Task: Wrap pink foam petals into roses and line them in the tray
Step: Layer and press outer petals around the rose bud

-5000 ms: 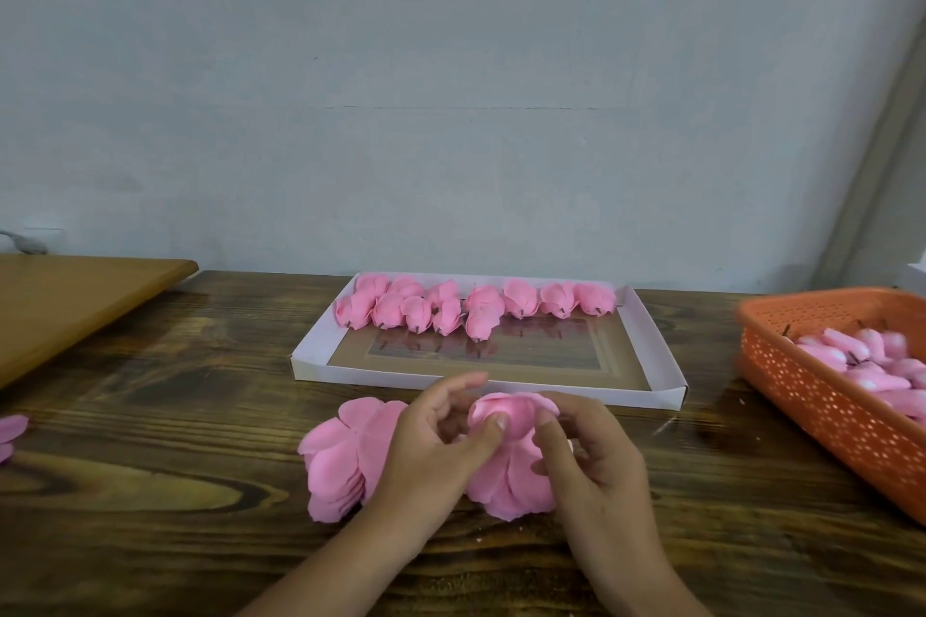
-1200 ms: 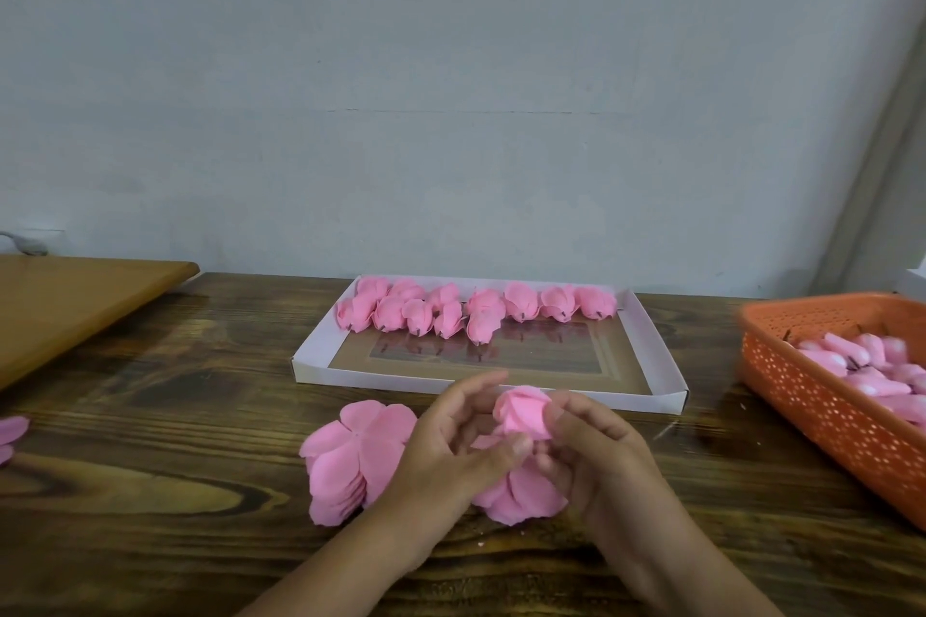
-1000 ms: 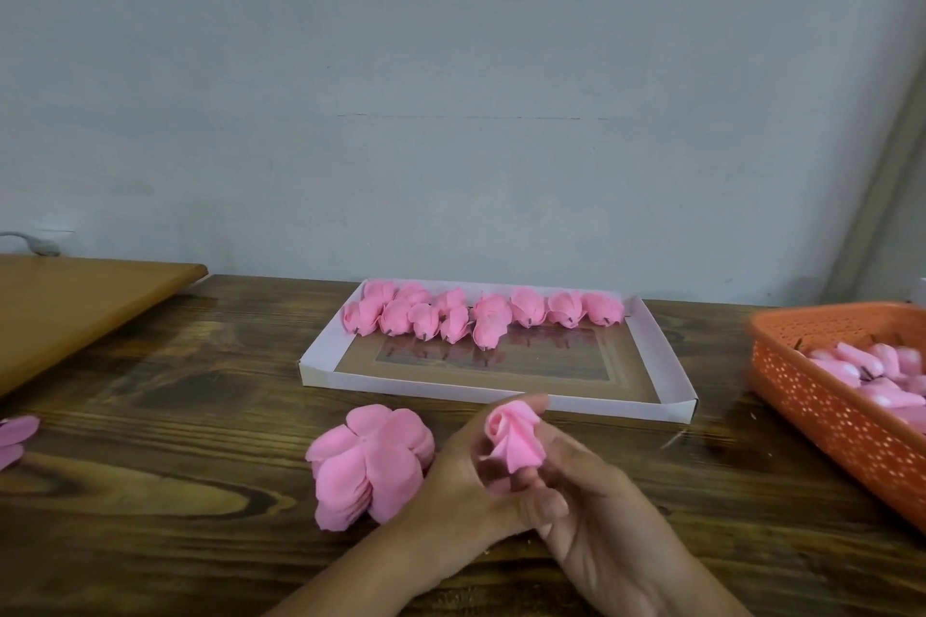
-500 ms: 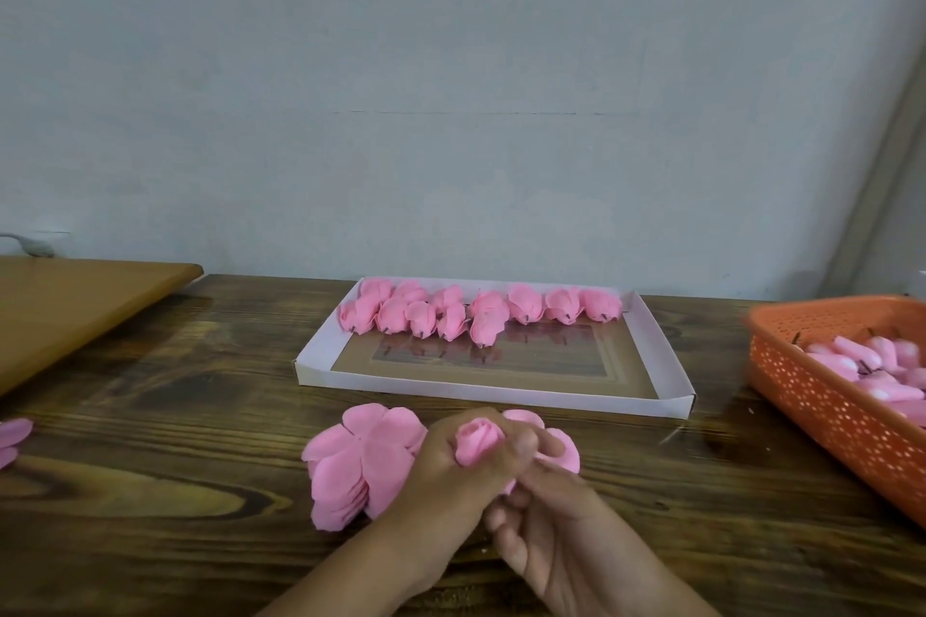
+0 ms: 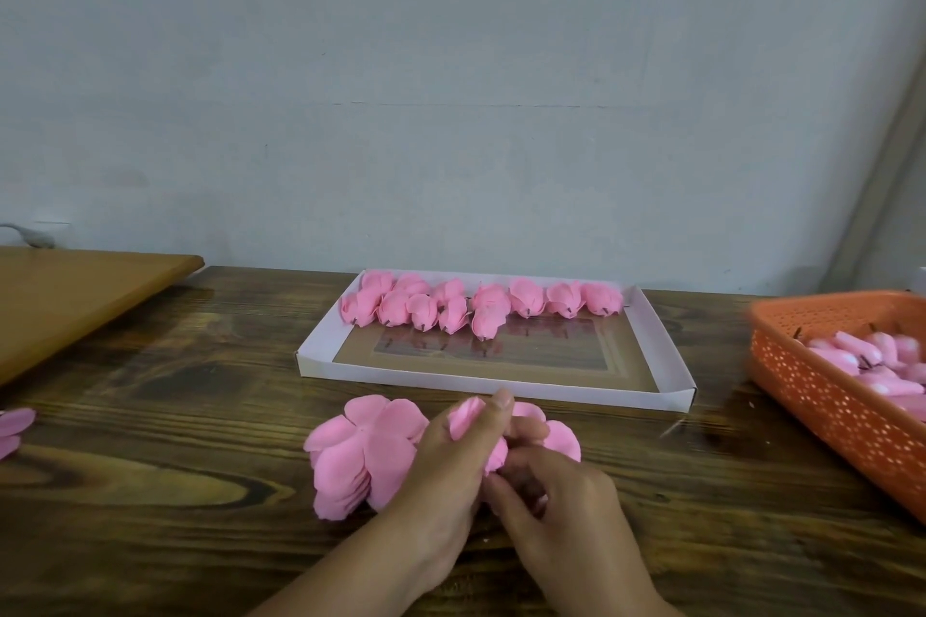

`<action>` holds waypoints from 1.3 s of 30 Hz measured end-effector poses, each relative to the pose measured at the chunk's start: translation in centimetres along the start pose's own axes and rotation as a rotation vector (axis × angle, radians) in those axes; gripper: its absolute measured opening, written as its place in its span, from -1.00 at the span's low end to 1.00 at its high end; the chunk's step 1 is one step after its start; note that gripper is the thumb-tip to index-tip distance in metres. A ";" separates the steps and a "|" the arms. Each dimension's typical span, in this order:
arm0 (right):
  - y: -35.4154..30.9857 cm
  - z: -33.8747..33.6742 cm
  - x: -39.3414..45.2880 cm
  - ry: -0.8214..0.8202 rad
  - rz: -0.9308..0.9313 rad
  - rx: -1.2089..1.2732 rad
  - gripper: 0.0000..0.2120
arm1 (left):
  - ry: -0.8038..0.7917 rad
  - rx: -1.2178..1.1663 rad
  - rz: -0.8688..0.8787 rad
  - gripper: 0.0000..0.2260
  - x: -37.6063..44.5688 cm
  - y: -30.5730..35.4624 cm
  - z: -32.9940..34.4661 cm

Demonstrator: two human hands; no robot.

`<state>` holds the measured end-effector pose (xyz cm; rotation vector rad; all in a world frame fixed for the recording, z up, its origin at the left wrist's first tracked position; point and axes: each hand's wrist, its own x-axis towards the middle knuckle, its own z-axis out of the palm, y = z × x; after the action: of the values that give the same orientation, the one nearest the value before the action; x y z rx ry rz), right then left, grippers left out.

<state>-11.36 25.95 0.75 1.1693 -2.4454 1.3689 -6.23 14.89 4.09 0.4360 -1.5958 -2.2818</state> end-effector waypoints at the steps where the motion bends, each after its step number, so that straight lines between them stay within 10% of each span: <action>1: -0.1 0.0 0.0 -0.005 0.000 -0.023 -0.91 | -0.001 0.001 -0.001 -0.59 0.0 -0.1 0.0; 8: -1.1 -0.8 0.2 -0.194 0.103 0.244 -0.63 | -0.082 0.005 -0.036 -0.55 0.2 0.0 -0.4; 16: -2.3 -1.5 0.7 -0.589 0.685 1.183 -0.88 | -0.216 -0.088 -0.113 -0.56 0.1 0.7 -1.3; 24: -1.2 -0.4 -0.4 -0.160 -0.009 -0.067 -0.83 | 0.036 -0.043 -0.040 -0.67 0.6 -0.1 -0.7; 28: -1.3 -0.5 -0.3 -0.174 0.075 0.121 -0.77 | -0.005 -0.076 -0.043 -0.67 0.5 -0.3 -0.6; 34: -2.4 -1.4 0.6 -0.491 0.801 1.316 -0.95 | -0.079 -0.169 -0.035 -0.63 0.3 0.2 -0.8; 39: -1.9 -0.3 0.0 -0.308 0.322 0.443 -0.68 | 0.017 -0.089 -0.036 -0.62 1.0 -0.2 -0.9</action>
<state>-10.18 25.57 2.21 1.1754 -2.7189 2.0448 -6.76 13.76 3.57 0.4644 -1.4835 -2.3580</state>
